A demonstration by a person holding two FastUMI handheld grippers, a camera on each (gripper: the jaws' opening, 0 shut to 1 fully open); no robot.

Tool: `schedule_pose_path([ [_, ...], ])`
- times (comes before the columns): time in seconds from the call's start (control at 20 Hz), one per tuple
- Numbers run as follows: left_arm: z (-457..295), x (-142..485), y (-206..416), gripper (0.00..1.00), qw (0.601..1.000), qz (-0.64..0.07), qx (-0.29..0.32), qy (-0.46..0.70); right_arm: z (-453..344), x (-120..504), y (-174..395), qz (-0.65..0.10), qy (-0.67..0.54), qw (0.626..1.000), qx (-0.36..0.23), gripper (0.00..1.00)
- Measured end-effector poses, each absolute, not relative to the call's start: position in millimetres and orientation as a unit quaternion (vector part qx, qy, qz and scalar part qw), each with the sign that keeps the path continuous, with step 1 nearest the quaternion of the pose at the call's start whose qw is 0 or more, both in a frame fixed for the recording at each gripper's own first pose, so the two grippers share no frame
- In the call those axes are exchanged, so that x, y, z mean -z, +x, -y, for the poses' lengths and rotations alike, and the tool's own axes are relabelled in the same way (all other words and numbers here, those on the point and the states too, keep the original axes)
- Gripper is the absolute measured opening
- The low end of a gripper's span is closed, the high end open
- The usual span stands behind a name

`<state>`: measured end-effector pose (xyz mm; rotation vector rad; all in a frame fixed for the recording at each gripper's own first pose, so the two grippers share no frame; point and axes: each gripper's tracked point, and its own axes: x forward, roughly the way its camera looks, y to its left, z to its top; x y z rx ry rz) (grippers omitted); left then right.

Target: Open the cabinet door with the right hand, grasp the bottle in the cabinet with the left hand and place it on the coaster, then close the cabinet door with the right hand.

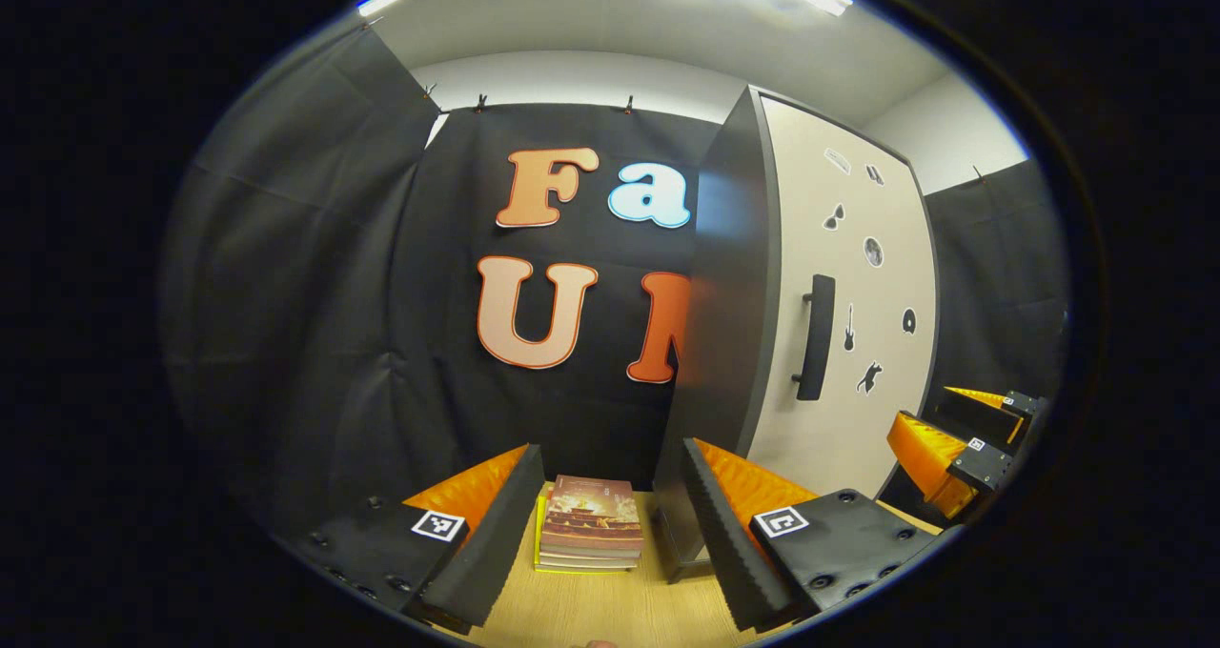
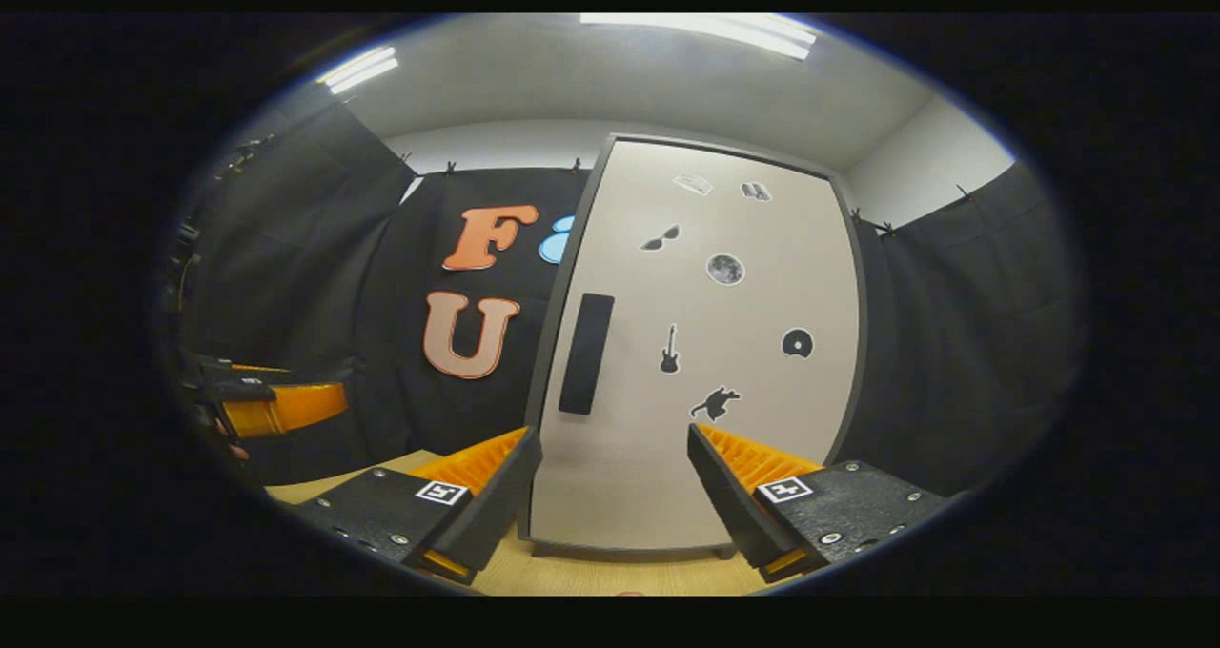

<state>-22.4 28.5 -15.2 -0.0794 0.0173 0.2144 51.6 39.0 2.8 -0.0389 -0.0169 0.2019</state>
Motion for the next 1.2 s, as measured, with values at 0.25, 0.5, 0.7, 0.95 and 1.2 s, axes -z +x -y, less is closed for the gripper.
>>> schedule_pose_path([
  [0.25,-40,21,-22,0.94,0.993,-0.013,-0.113,-0.028,-63,-23,90,0.023,-0.006,0.994,-0.109,0.94],
  [0.5,-57,36,-17,0.94,0.992,-0.027,-0.117,-0.031,-90,-26,136,0.01,0.015,0.993,-0.115,0.89],
  [0.7,-72,42,-10,0.94,0.992,-0.03,-0.121,-0.023,-99,-18,166,-0.015,0.028,0.994,-0.105,0.82],
  [0.95,-81,43,1,0.94,0.994,-0.025,-0.104,-0.007,-97,-23,188,-0.011,0.039,0.996,-0.079,0.67],
  [1.2,-80,56,12,0.94,0.997,-0.037,-0.066,-0.014,-95,-24,192,-0.02,0.07,0.995,-0.065,0.34],
])
